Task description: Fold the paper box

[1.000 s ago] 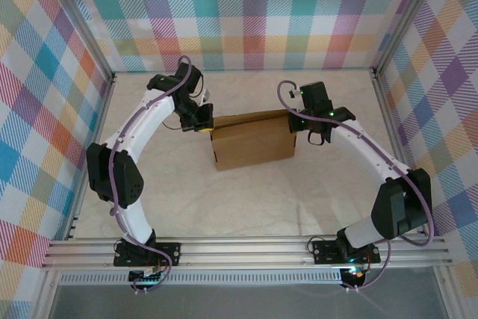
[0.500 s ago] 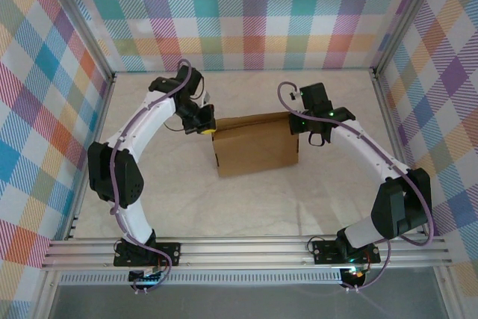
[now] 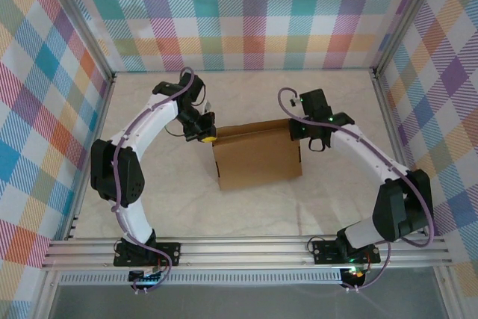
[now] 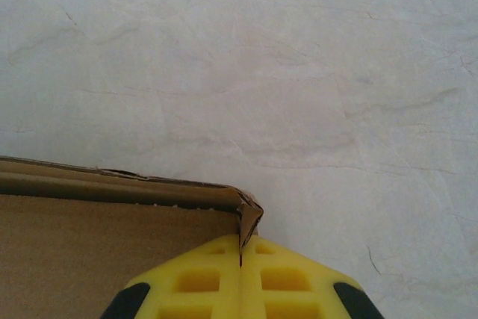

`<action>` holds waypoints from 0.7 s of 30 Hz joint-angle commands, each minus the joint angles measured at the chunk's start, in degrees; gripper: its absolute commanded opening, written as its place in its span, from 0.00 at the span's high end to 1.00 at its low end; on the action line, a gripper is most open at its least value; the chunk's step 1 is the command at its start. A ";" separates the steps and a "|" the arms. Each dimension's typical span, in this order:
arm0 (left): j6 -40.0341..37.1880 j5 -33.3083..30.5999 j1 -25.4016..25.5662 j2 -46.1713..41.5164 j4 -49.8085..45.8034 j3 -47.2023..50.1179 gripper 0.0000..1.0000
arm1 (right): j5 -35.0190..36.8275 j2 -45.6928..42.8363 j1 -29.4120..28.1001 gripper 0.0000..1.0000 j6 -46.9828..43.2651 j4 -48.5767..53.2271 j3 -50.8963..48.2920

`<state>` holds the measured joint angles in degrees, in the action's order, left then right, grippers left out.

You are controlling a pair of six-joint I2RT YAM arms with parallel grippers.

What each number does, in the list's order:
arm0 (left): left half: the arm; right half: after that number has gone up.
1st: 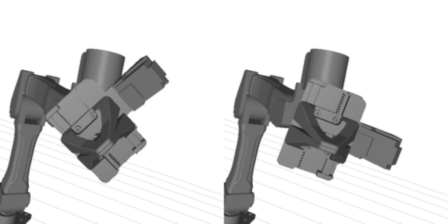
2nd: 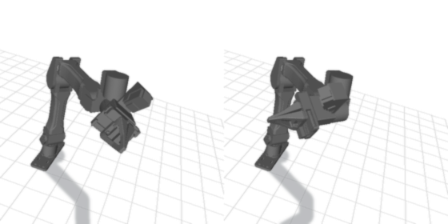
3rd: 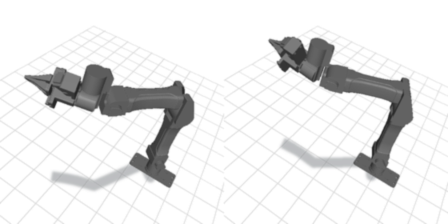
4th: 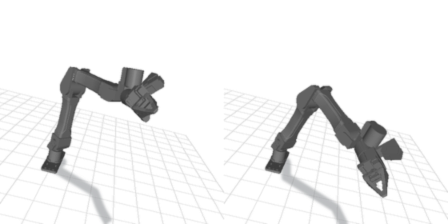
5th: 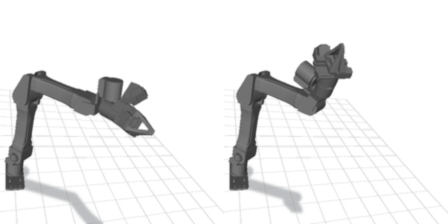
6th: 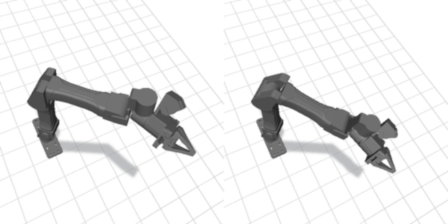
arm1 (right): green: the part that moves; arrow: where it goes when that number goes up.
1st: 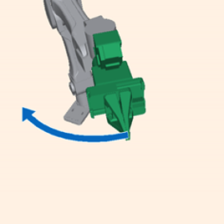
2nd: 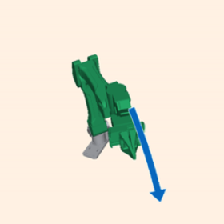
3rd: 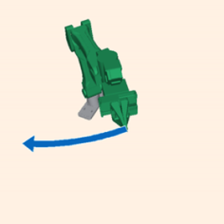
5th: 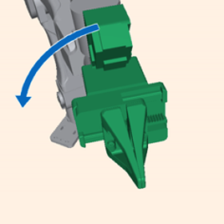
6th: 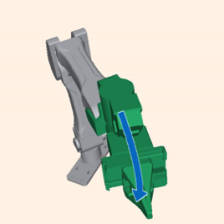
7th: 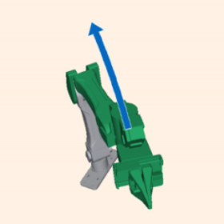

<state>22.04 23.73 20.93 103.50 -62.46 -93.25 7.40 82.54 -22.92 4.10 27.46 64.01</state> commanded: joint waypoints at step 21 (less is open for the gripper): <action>-4.09 -5.70 6.66 -0.16 6.69 -8.94 0.86 | 1.05 -14.99 -1.65 1.00 -0.92 -41.55 -26.83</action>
<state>19.31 15.16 24.91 104.33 -60.12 -100.57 11.94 68.51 -22.94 4.45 -7.11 39.72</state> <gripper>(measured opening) 0.132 0.053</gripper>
